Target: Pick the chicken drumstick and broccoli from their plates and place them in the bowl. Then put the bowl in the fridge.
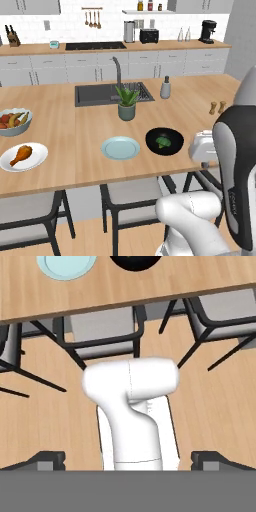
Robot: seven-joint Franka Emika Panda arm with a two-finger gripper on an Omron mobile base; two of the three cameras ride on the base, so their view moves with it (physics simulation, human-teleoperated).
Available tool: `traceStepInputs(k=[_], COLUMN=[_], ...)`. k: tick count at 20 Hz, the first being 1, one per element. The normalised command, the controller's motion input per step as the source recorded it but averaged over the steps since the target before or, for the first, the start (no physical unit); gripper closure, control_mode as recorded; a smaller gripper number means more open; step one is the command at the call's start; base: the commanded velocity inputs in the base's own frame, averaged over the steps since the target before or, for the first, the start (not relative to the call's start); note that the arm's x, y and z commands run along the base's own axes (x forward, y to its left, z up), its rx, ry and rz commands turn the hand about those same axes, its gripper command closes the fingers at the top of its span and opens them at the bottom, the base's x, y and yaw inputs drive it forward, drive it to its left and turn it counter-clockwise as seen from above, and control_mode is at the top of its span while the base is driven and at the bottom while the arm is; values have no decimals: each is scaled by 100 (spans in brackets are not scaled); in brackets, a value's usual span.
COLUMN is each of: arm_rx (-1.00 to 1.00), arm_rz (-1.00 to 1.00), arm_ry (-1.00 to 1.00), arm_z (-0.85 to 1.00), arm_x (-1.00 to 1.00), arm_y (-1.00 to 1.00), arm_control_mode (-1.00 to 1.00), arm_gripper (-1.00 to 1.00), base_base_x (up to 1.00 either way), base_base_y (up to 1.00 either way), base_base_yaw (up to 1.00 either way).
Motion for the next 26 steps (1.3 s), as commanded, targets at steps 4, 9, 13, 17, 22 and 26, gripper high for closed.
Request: traceStepInputs(k=[4,9,13,17,22,26], arm_rx=[-8,1,2,0,1,0], arm_rz=[5,4,1,0,0,0], arm_ry=[0,1,0,0,0,0], arm_z=[-3,0,-2,-14,-12,-3], arm_x=[40,40,33,23,30,21], arm_y=[-1,-7,0,0,0,0], arm_control_mode=[-100,-100,-100,-100,-100,100], arm_gripper=[-100,-100,-100,-100,-100,-100], base_base_x=[0,0,0,0,0,5], base_base_y=[0,0,0,0,0,0], base_base_yaw=[0,0,0,0,0,0])
